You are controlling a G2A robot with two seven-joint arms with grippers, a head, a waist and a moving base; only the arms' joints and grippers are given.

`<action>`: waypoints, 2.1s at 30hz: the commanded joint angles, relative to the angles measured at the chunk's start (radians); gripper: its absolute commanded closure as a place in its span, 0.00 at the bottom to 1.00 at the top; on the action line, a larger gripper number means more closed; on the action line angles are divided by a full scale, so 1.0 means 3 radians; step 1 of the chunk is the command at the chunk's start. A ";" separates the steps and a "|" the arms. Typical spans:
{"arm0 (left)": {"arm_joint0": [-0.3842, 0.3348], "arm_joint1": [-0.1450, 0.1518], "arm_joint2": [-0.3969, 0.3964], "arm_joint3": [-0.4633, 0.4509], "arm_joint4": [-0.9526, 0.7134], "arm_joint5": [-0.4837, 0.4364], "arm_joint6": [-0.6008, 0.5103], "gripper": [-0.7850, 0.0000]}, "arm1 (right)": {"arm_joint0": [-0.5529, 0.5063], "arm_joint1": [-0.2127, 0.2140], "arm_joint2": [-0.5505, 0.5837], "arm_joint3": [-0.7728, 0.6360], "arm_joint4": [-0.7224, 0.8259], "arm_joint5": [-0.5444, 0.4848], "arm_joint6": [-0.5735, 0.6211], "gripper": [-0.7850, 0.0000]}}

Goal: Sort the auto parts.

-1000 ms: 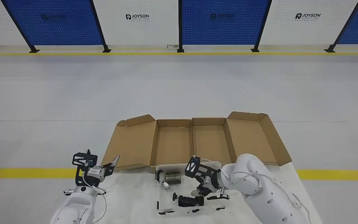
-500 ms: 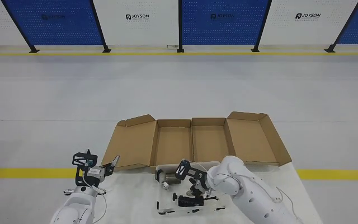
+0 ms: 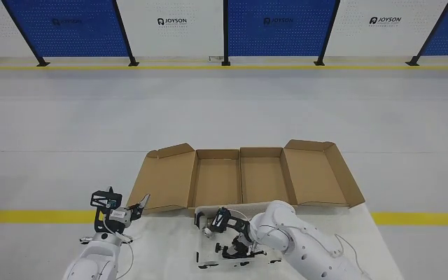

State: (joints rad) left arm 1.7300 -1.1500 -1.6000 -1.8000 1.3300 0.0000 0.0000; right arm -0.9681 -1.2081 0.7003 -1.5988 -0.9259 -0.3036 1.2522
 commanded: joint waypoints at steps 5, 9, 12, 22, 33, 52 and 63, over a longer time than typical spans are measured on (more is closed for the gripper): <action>0.0000 0.0000 0.0000 0.0000 0.0000 0.0000 0.0000 0.00 | -0.0126 0.0058 0.0119 -0.0224 -0.0011 -0.0104 -0.0030 0.46; 0.0000 0.0000 0.0000 0.0000 0.0000 0.0000 0.0000 0.00 | -0.0244 0.0108 0.0221 -0.0405 -0.0086 -0.0142 -0.0074 0.47; 0.0000 0.0000 0.0000 0.0000 0.0000 0.0000 0.0000 0.00 | -0.0323 0.0139 0.0277 -0.0508 -0.0104 -0.0185 -0.0056 0.45; 0.0000 0.0000 0.0000 0.0000 0.0000 0.0000 0.0000 0.00 | -0.0252 0.0088 0.0071 -0.0405 -0.0322 0.0025 0.0001 0.36; 0.0000 0.0000 0.0000 0.0000 0.0000 0.0000 0.0000 0.00 | -0.0035 -0.0025 -0.0116 -0.0130 -0.0373 0.0262 0.0031 0.56; 0.0000 0.0000 0.0000 0.0000 0.0000 0.0000 0.0000 0.00 | 0.0022 -0.0086 -0.0139 -0.0111 -0.0237 0.0068 0.0060 1.00; 0.0000 0.0000 0.0000 0.0000 0.0000 0.0000 0.0000 0.00 | -0.0737 0.0215 0.0564 -0.1096 -0.0678 -0.0434 -0.0638 1.00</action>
State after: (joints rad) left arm 1.7300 -1.1500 -1.6000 -1.8000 1.3300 0.0000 0.0000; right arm -1.1631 -1.1514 0.8410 -1.9062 -1.1227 -0.4161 1.0987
